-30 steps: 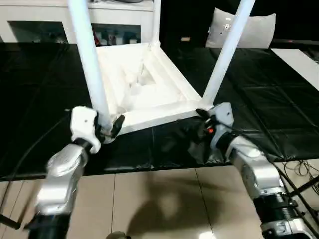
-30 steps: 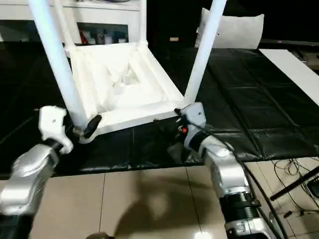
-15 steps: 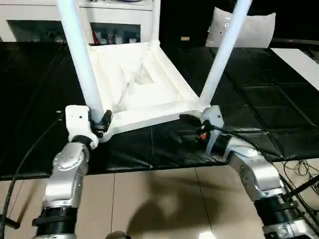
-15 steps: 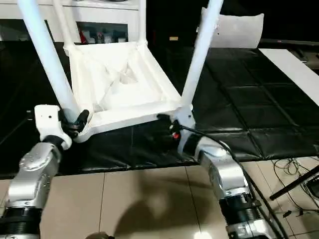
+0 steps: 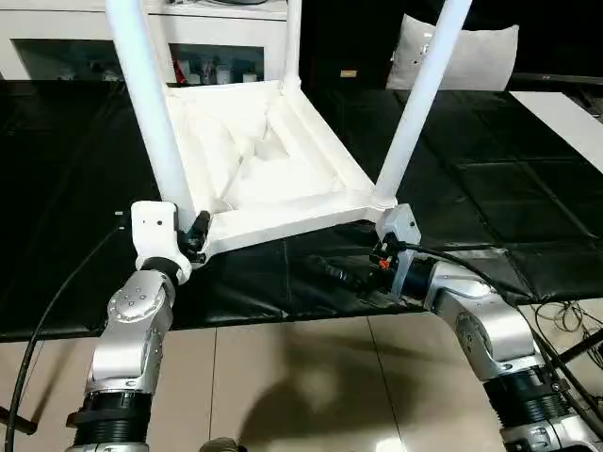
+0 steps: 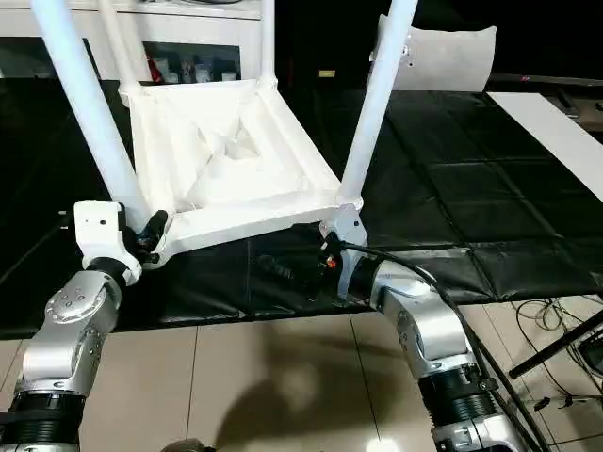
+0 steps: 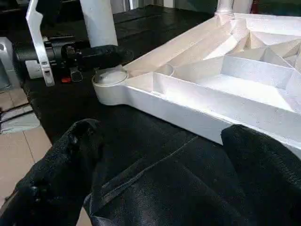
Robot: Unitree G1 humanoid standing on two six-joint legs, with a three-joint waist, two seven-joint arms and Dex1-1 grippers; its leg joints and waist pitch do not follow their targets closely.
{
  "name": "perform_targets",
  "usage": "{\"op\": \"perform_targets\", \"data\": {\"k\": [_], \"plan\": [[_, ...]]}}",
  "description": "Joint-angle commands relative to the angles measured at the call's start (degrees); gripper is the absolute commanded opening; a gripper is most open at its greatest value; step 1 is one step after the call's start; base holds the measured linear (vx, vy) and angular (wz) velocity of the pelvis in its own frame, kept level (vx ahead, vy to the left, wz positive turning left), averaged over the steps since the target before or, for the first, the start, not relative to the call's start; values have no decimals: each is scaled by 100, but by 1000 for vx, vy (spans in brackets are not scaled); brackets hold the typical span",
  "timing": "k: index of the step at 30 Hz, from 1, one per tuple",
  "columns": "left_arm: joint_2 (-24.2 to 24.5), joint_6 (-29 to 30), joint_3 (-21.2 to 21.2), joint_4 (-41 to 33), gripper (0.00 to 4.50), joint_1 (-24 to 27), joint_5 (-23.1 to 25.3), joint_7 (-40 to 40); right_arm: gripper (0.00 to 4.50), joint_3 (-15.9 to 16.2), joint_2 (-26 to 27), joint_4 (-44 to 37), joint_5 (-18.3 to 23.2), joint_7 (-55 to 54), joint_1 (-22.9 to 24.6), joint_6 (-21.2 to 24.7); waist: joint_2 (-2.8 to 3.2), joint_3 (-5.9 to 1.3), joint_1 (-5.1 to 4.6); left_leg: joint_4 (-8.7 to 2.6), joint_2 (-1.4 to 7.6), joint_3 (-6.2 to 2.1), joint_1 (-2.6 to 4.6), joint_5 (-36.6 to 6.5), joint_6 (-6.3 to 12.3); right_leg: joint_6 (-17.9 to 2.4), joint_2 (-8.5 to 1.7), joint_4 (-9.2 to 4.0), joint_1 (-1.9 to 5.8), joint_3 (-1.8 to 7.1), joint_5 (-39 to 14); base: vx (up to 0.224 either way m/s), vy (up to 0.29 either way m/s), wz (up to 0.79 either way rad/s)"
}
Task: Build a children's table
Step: Flip table
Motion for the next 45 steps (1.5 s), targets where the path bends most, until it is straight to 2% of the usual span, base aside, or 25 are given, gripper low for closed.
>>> {"op": "perform_targets", "data": {"k": [1, 13, 15, 16, 17, 18, 20, 21, 22, 24, 25, 27, 29, 33, 35, 36, 38, 39, 40, 41, 45], "plan": [[-58, 234, 156, -49, 209, 40, -203, 30, 450, -21, -33, -60, 12, -7, 51, 38, 26, -334, 26, -410, 454, -187, 47, -400, 324, -1234, -683, -437, 245, 397, 325, 0, 0, 0], [-76, 258, 156, -162, 208, 80, -376, -171, 450, -39, 3, -34, -47, -120, 84, 8, 31, -342, 27, -406, 450, -187, 42, -341, 338, -1241, -674, -425, 249, 393, 442, 0, 0, 0], [-292, 490, 382, -365, 208, 73, -852, -223, 450, -67, 16, -5, -67, -188, 66, 18, 32, -342, 30, -406, 451, -186, 37, -311, 327, -1287, -684, -418, 253, 390, 504, 0, 0, 0], [-383, 667, 493, -454, 208, 46, -1063, -191, 450, -83, 20, 17, -75, -228, 51, 35, 0, -347, 15, -399, 451, -175, 37, -284, 327, -1329, -679, -405, 257, 391, 574, 0, 0, 0], [-513, 1045, 665, -586, 208, 6, -1410, -118, 450, -103, 32, 60, -94, -295, 29, 59, 12, -352, 23, -387, 446, -174, 32, -209, 363, -1350, -681, -391, 261, 391, 656, 0, 0, 0], [-530, 1099, 688, -604, 208, 0, -1457, -109, 450, -106, 33, 66, -97, -304, 26, 62, 8, -354, 18, -384, 444, -171, 26, -161, 376, -1369, -678, -378, 261, 391, 720, 0, 0, 0], [-674, 1734, 836, -857, 208, -9, -2041, -150, 450, -146, 86, 196, -187, -521, -24, 54, 1, -351, 12, -377, 428, -163, 18, -115, 410, -1390, -670, -371, 262, 388, 734, 0, 0, 0], [-684, 2085, 779, -1119, 208, 91, -2360, -326, 450, -206, 170, 347, -269, -771, -85, 12, 7, -353, 14, -369, 425, -157, 24, -72, 392, -1451, -677, -365, 247, 388, 707, 0, 0, 0], [-676, 2155, 748, -1190, 208, 126, -2404, -371, 450, -225, 195, 378, -277, -827, -100, 11, -17, -349, 36, -365, 418, -142, 28, -73, 398, -1499, -679, -379, 241, 391, 614, 0, 0, 0], [-627, 2347, 637, -1385, 208, 242, -2438, -485, 450, -269, 270, 419, -249, -929, -124, 22, -4, -336, 50, -363, 412, -130, 20, -70, 419, -1482, -652, -396, 229, 393, 561, 0, 0, 0], [-617, 2385, 617, -1422, 208, 265, -2419, -499, 450, -274, 282, 412, -229, -928, -122, 29, -29, -339, 46, -364, 413, -131, 11, -66, 430, -1457, -648, -392, 240, 394, 553, 0, 0, 0], [-592, 2534, 558, -1529, 208, 338, -2401, -629, 450, -335, 385, 448, -170, -1043, -156, 65, -7, -326, 44, -377, 432, -138, 30, -147, 445, -1358, -640, -415, 223, 392, 461, 0, 0, 0], [-587, 2563, 539, -1556, 208, 350, -2396, -657, 450, -369, 430, 488, -150, -1095, -184, 57, 7, -311, 67, -404, 446, -139, 64, -349, 344, -1234, -639, -454, 204, 396, 107, 0, 0, 0], [-460, 2859, 412, -1751, 207, 366, -2408, -741, 450, -719, 727, 906, 113, -1366, -495, -22, 18, -305, 57, -440, 458, -154, 75, -521, 189, -1165, -649, -459, 193, 397, -135, 0, 0, 0], [-394, 2942, 326, -1811, 207, 369, -2481, -733, 450, -986, 883, 1293, 288, -1510, -774, -99, 29, -307, 61, -437, 433, -146, 62, -513, 149, -1179, -659, -466, 201, 399, -148, 0, 0, 0], [-384, 2972, 304, -1835, 207, 369, -2507, -733, 450, -1122, 950, 1519, 378, -1562, -929, -129, 13, -303, 41, -446, 433, -149, 39, -490, 135, -1167, -660, -461, 216, 399, -145, 0, 0, 0], [-383, 2990, 293, -1845, 207, 365, -2509, -741, 450, -1213, 998, 1703, 447, -1578, -1052, -134, 1, -310, 19, -442, 433, -151, 43, -460, 126, -1163, -663, -464, 219, 395, -107, 0, 0, 0], [-379, 3002, 290, -1851, 208, 363, -2502, -756, 450, -1253, 1023, 1801, 471, -1589, -1115, -131, 19, -316, 9, -433, 426, -146, 42, -423, 132, -1178, -659, -451, 219, 396, -49, 0, 0, 0], [-377, 3007, 288, -1854, 208, 363, -2498, -764, 450, -1266, 1032, 1841, 478, -1596, -1140, -130, 16, -328, 2, -422, 425, -144, 34, -331, 152, -1181, -659, -433, 228, 396, 90, 0, 0, 0], [-368, 3044, 285, -1874, 208, 360, -2470, -808, 450, -1318, 1074, 2072, 496, -1623, -1273, -125, -12, -336, -11, -414, 416, -140, 21, -231, 187, -1198, -653, -420, 238, 392, 231, 0, 0, 0], [-341, 3100, 288, -1898, 208, 336, -2437, -842, 450, -1415, 1152, 2269, 597, -1540, -1400, -92, -12, -336, -38, -404, 407, -131, 13, -175, 292, -1240, -656, -415, 243, 387, 305, 0, 0, 0]]}}
